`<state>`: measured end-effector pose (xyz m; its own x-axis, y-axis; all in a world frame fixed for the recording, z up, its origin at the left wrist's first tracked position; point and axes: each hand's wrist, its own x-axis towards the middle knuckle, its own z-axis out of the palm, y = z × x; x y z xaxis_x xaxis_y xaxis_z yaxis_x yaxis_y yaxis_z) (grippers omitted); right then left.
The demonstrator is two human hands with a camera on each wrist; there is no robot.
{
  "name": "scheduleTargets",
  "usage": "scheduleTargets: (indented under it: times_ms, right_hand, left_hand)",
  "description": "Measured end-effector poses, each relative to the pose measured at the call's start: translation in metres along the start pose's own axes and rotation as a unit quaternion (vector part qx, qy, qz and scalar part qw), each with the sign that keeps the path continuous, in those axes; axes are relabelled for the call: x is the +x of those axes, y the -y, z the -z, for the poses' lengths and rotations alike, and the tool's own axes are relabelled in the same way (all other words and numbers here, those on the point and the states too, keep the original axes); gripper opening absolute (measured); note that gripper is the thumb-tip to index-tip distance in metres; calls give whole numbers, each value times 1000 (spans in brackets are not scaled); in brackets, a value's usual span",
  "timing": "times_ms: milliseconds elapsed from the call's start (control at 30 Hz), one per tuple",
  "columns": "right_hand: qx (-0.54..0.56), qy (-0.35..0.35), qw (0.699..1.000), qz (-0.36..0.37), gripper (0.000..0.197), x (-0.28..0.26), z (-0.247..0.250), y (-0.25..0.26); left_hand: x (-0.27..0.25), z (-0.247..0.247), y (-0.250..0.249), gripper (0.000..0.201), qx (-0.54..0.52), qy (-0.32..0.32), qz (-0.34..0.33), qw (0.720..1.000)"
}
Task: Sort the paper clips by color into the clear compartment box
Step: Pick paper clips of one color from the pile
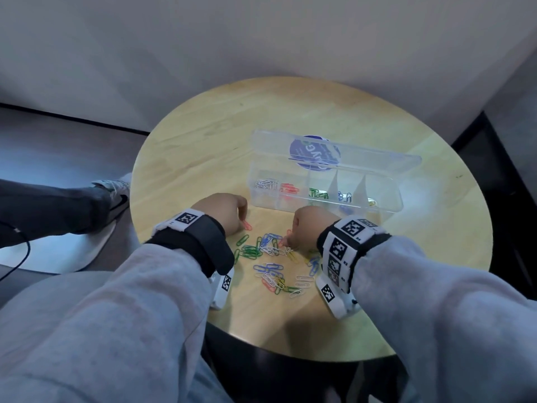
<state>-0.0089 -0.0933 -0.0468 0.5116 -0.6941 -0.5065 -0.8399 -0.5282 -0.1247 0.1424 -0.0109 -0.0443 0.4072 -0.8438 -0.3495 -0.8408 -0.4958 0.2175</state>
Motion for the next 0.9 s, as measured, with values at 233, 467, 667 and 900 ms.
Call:
scheduleTargets:
  times_ms: [233,467,667,900]
  right_hand:
    - [39,-23,999,2,40,0,-1,-5]
    - [40,-16,999,-23,34,7,-4,1]
    - [39,-2,999,-26,21,9,-7,8]
    - [23,-14,1000,-5,37,0,-6,9]
  left_hand:
    - [1,-1,0,21,7,23,-11,1000]
    - [0,-3,-2,10,-3,41,-24,999]
    - [1,-6,0,13,-28,78,-15,996]
    - [-2,-5,0,13,-21,86,-6,996]
